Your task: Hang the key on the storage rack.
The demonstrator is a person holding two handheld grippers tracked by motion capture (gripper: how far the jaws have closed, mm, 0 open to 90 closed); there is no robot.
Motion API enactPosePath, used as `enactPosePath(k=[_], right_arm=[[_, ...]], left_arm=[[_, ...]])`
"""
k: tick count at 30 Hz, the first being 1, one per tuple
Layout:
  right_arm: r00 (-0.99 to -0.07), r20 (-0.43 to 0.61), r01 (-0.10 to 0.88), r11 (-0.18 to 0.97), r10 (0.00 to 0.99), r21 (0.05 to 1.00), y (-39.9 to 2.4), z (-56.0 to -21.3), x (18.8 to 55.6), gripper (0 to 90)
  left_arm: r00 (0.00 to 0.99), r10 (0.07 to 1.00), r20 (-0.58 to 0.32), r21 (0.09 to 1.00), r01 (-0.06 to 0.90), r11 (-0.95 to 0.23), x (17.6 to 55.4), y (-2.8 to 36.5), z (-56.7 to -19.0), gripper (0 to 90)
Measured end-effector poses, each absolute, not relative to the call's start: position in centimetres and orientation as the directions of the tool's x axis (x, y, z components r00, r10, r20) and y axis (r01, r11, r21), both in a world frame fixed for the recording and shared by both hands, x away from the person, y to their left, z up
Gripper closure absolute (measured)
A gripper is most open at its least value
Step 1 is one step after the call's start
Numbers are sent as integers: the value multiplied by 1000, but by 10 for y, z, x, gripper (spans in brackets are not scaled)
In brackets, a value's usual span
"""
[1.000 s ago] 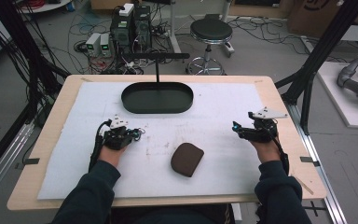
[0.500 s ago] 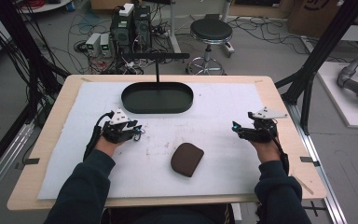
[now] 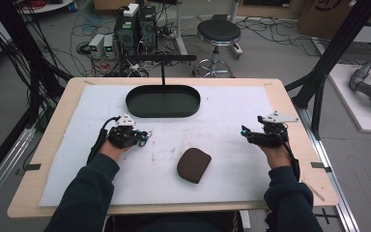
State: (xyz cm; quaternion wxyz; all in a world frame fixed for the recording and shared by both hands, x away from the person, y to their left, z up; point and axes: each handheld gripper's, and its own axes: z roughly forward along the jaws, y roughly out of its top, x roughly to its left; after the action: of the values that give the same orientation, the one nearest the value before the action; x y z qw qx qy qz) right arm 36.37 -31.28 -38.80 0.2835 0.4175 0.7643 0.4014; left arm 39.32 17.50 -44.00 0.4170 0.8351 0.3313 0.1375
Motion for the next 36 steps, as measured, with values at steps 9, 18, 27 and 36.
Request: enactPosePath(k=[9, 18, 27, 36], right_arm=[[-491, -101, 410, 332, 865, 850, -313, -388, 364, 251], [-491, -92, 411, 324, 866, 852, -312, -388, 364, 251], [-498, -80, 415, 319, 863, 852, -313, -389, 366, 251], [-508, -62, 405, 301, 859, 863, -314, -389, 367, 251]], left_arm=[[725, 688, -31, 775, 452, -442, 394, 168, -442, 877], [688, 720, -91, 847, 434, -307, 396, 183, -422, 880], [680, 728, -90, 927, 324, -188, 421, 210, -378, 880], [661, 749, -38, 946, 265, -186, 466, 224, -337, 879]])
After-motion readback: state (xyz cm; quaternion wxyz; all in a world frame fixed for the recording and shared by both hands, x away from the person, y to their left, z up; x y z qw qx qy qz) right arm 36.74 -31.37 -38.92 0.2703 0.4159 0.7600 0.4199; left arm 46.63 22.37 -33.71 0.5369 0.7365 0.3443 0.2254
